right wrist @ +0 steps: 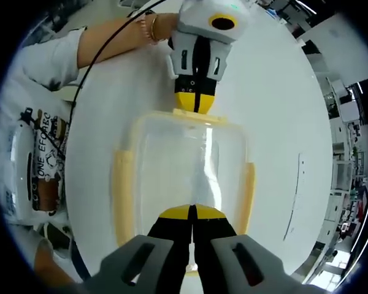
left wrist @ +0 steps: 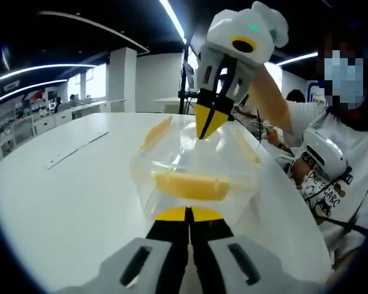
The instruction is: Snap each plastic latch of the storage box into its locked position after aligning the lid with the box until every specified latch is closed and the lid sits flush.
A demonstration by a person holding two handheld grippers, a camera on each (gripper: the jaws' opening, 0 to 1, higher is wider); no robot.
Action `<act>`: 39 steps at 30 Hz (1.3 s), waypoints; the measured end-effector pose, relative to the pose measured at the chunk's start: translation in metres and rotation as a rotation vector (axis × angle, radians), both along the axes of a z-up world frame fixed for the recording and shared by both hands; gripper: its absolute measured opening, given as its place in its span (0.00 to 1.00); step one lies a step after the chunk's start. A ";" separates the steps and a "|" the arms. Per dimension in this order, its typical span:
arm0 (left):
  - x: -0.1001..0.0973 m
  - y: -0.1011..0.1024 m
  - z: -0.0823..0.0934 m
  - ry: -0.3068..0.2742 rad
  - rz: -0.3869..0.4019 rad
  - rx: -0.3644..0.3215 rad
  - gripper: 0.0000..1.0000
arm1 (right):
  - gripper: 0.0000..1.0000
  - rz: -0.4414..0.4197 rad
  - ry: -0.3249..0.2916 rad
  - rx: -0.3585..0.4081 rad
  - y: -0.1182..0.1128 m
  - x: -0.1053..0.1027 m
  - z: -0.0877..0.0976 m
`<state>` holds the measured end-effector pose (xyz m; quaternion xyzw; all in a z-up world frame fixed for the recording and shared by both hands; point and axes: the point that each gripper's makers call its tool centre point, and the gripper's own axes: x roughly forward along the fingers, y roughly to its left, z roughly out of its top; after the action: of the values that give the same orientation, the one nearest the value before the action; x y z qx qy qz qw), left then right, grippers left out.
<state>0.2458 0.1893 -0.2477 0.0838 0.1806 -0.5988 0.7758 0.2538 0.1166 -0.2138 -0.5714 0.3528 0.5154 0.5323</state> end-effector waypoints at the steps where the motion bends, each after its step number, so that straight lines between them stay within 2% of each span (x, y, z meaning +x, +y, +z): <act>1: 0.000 0.000 0.000 0.000 0.000 0.000 0.00 | 0.00 0.000 0.000 0.000 0.000 0.000 0.000; 3: 0.008 0.008 0.001 0.010 0.001 -0.012 0.00 | 0.00 -0.009 -0.003 0.004 0.001 -0.001 0.000; 7: 0.023 0.026 -0.004 0.025 0.067 0.017 0.00 | 0.00 -0.015 -0.006 0.020 0.002 -0.001 0.000; 10: 0.034 0.038 0.019 0.005 0.153 -0.035 0.00 | 0.00 -0.014 -0.017 0.025 0.002 -0.002 -0.001; 15: 0.022 0.019 0.051 -0.015 0.101 0.000 0.00 | 0.00 -0.008 -0.029 0.025 0.002 -0.001 -0.001; 16: 0.022 0.017 0.052 -0.016 0.098 0.011 0.00 | 0.00 -0.009 -0.029 0.026 0.002 -0.001 -0.001; 19: 0.020 -0.002 0.065 -0.035 0.055 0.084 0.00 | 0.00 -0.012 -0.039 0.036 0.001 -0.001 -0.001; 21: 0.017 -0.016 0.071 -0.043 0.029 0.116 0.00 | 0.00 -0.018 -0.042 0.053 0.000 0.000 -0.001; 23: 0.016 -0.022 0.072 -0.037 0.018 0.133 0.00 | 0.00 -0.015 -0.043 0.064 0.000 0.000 -0.001; 26: 0.010 -0.039 0.062 0.021 -0.039 0.258 0.00 | 0.00 -0.029 -0.033 0.105 -0.002 0.001 -0.001; 28: 0.011 -0.044 0.058 0.030 -0.040 0.304 0.00 | 0.00 -0.027 -0.036 0.110 -0.003 0.000 -0.001; 31: 0.008 -0.052 0.048 0.087 -0.078 0.413 0.00 | 0.00 -0.029 -0.052 0.124 -0.003 0.000 -0.002; 32: 0.007 -0.052 0.046 0.094 -0.084 0.436 0.00 | 0.00 -0.035 -0.054 0.129 -0.003 0.001 -0.001; 35: 0.006 -0.051 0.044 0.097 -0.084 0.449 0.00 | 0.00 -0.038 -0.054 0.132 -0.003 0.001 -0.001; 36: 0.004 -0.051 0.038 0.142 -0.089 0.517 0.00 | 0.00 -0.033 -0.074 0.148 -0.004 0.001 -0.001; 37: 0.005 -0.054 0.041 0.138 -0.090 0.499 0.00 | 0.00 -0.032 -0.074 0.149 -0.004 0.002 -0.001; 39: 0.004 -0.055 0.040 0.133 -0.092 0.533 0.00 | 0.00 -0.039 -0.074 0.166 -0.004 0.003 -0.001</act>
<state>0.2495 0.1345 -0.2081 0.2535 0.3780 -0.5691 0.6848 0.2566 0.1127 -0.2149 -0.5371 0.2999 0.5110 0.6004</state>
